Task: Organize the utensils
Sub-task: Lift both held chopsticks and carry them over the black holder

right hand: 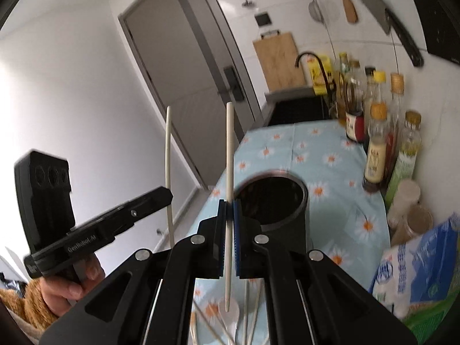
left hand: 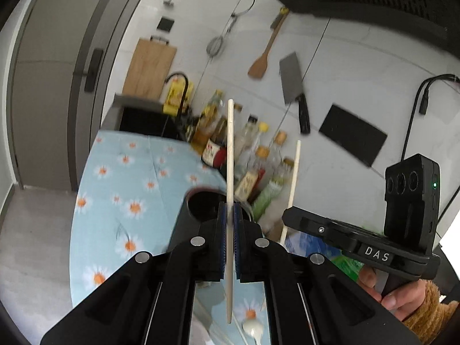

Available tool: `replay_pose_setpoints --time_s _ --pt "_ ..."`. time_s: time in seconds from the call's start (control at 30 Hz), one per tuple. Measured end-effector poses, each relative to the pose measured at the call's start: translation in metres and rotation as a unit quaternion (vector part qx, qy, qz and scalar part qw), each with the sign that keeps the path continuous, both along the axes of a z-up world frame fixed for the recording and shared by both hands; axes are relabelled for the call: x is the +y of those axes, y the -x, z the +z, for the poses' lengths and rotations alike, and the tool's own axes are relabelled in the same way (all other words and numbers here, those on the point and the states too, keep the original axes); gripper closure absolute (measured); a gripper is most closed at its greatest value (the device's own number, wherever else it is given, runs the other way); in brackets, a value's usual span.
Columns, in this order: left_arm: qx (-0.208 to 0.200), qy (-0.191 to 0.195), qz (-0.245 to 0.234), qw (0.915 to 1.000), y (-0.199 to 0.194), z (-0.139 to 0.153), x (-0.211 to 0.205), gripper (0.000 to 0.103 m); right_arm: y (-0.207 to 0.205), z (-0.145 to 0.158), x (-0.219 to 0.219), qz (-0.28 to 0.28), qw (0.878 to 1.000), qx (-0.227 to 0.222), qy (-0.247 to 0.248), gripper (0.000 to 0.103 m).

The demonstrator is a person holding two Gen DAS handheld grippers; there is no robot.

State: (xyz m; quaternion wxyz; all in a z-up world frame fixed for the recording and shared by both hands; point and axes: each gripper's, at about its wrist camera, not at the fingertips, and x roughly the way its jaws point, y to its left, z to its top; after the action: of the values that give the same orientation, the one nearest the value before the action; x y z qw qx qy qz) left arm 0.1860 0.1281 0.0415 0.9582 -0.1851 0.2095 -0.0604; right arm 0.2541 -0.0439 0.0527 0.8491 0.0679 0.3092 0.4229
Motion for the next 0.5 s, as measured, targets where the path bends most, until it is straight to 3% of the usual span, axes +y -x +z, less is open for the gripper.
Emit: replay_pose_setpoints --time_s 0.13,0.5 --pt "-0.048 0.005 0.009 0.9988 -0.007 0.009 0.010 0.099 -0.006 0.013 -0.001 -0.015 0.998 -0.046 -0.028 0.097" --pt "-0.164 0.012 -0.012 0.9864 -0.032 0.030 0.013 0.099 -0.040 0.028 0.000 -0.054 0.991 -0.092 -0.083 0.097"
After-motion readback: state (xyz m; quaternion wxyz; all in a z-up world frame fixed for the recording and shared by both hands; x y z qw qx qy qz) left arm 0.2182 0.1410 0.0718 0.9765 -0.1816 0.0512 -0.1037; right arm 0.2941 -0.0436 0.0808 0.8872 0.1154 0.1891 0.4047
